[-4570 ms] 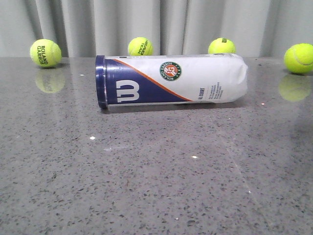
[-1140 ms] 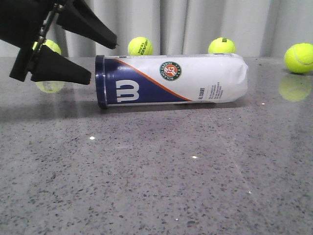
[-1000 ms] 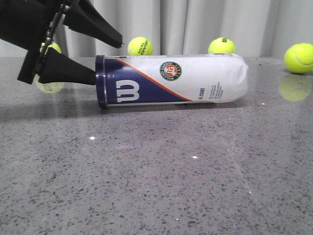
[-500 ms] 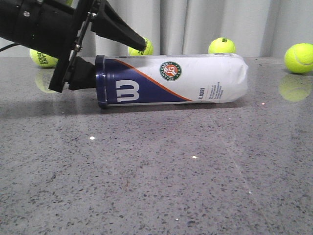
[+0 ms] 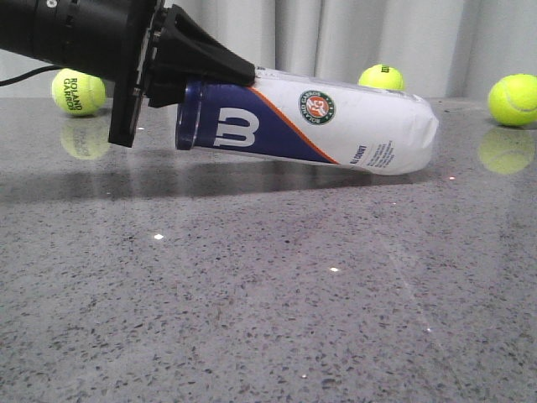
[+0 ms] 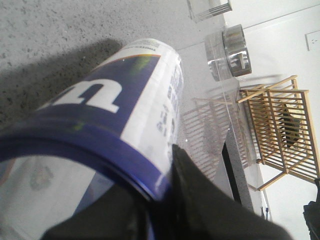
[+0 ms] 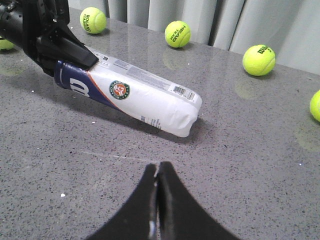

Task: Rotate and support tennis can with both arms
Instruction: 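Lift the navy end with the left gripper, tilting the can upright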

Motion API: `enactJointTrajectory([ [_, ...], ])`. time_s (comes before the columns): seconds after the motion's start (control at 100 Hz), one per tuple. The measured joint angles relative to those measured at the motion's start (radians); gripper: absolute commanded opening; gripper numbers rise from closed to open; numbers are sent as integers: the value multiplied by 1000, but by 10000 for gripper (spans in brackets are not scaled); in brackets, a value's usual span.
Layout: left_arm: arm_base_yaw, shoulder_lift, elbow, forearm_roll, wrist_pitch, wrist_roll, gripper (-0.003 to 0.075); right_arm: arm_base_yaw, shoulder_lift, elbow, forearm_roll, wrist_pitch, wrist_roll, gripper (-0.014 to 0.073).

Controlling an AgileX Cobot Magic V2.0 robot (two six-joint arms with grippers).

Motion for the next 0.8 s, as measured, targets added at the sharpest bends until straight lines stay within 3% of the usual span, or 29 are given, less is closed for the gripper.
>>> enactJointTrajectory([
  [0.29, -1, -32, -10, -27, -12, 114, -20, 0, 0, 0, 0, 0, 0, -67],
  [0.43, -1, -103, -97, 60, -14, 100, -20, 0, 0, 0, 0, 0, 0, -67],
  [0.64, -6, -180, -369, 345, 91, -99, -20, 0, 0, 0, 0, 0, 0, -67],
  [0.8, -45, -182, -600, 674, 165, -311, -20, 0, 0, 0, 0, 0, 0, -67],
])
